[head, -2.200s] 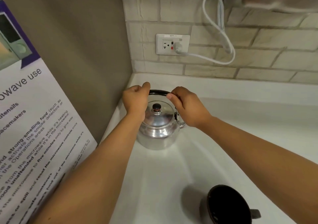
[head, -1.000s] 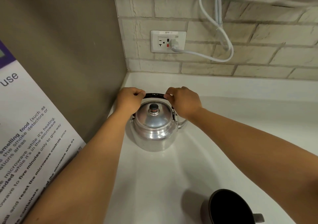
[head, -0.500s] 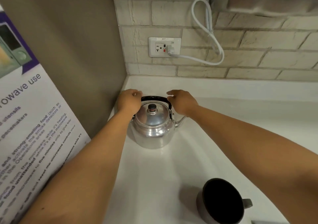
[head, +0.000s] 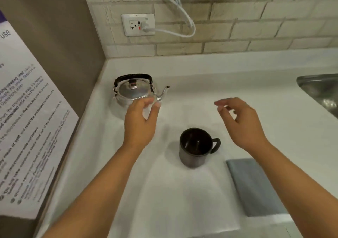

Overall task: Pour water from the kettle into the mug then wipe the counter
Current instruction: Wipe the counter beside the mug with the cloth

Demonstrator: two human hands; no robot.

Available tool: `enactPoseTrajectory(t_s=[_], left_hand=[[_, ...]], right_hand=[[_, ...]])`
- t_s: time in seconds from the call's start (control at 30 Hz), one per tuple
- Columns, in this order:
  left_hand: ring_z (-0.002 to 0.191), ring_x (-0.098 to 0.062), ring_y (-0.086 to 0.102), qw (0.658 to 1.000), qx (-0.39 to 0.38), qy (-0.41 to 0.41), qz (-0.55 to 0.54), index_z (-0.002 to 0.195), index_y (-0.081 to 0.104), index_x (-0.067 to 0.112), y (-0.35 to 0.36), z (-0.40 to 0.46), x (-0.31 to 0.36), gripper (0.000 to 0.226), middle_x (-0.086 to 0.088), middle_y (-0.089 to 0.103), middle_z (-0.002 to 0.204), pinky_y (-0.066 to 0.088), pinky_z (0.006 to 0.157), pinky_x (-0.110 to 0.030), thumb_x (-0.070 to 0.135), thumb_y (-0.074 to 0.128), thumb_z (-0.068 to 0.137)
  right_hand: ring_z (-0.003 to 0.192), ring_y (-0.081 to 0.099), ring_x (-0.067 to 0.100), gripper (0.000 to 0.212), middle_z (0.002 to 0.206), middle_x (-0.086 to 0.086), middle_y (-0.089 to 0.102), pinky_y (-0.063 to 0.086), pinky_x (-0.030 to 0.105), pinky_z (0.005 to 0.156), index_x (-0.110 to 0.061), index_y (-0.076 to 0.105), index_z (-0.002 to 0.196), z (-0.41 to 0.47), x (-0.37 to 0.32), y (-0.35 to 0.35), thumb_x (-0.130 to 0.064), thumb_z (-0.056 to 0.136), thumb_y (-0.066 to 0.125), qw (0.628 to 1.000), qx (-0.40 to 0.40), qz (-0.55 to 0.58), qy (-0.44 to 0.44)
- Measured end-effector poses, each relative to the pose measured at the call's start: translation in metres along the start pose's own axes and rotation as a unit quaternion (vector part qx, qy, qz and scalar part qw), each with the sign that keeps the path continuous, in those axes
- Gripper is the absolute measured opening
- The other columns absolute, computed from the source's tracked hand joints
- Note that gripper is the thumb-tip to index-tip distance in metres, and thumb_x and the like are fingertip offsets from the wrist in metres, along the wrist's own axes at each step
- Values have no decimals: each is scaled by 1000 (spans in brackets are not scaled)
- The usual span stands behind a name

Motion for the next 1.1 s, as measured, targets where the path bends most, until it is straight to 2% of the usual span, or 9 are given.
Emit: enactPoseTrajectory(t_s=[0.1,0.17,0.23,0.3,0.37,0.57,0.8,0.93,1.1], left_hand=[[106,-10,55,998,-42,-35,39,114,61,26,14,-54,-19,27,10,61,111,40,84,-17,41,53,93],[111,-17,54,989,-69,-39,124,121,58,20,16,-85,-35,31,4,61,118,40,92,-24,34,51,95],[117,-26,53,971,-98,-17,218,127,55,12,17,-110,-44,35,-7,60,128,39,100,-34,24,51,95],[126,-27,49,958,-121,-6,259,132,52,9,19,-123,-47,38,-11,56,135,34,108,-39,21,51,96],[131,-25,44,956,-126,-15,265,132,52,9,21,-121,-47,38,-10,53,139,30,112,-38,21,49,96],[136,-17,36,953,-122,-25,275,133,52,13,22,-122,-50,37,-4,47,144,17,115,-28,24,45,98],[137,-14,36,949,-113,-33,292,133,52,16,22,-122,-51,37,-1,47,144,18,115,-28,26,44,98],[137,-14,35,949,-112,-36,291,134,51,16,23,-121,-49,38,-1,47,144,16,114,-25,25,43,99],[137,-16,36,955,-101,-41,275,132,54,14,19,-123,-47,36,-2,48,143,20,114,-26,22,45,98]], right_hand=[[95,53,10,26,110,-6,60,38,15,76,-27,61,114,-66,50,-19,-18,97,43,997,4,-37,66],[112,53,12,32,127,-2,58,41,22,91,-25,55,127,-112,72,-17,-22,98,40,990,-67,-94,76],[144,27,16,48,155,-3,32,20,31,116,-23,35,147,-152,84,-4,-36,101,31,965,-185,-181,29],[147,-14,6,58,160,-13,-8,-13,32,118,-31,1,152,-165,93,5,-49,98,8,937,-254,-238,-3],[144,-28,9,58,158,-16,-21,-23,38,115,-37,-15,149,-148,99,13,-51,94,-3,923,-277,-265,-13],[147,-19,27,56,162,-2,-16,-10,53,117,-26,-13,151,-64,93,64,-40,101,10,905,-304,-296,-25],[142,-27,21,58,162,7,-13,-20,39,115,-17,-6,152,-117,70,71,-39,100,10,919,-290,-256,-78],[146,-21,23,58,162,4,-15,-15,39,118,-20,-13,151,-98,68,74,-38,102,10,914,-314,-245,-76],[144,-27,20,57,158,-2,-23,-22,34,114,-24,-20,146,-143,67,55,-40,101,10,916,-316,-228,-94]])
Point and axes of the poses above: each hand's wrist, its own z-axis towards the middle knuckle, its own y-axis out of the palm, x = y × z, the point moved 5 cm from there along z, towards the middle knuckle
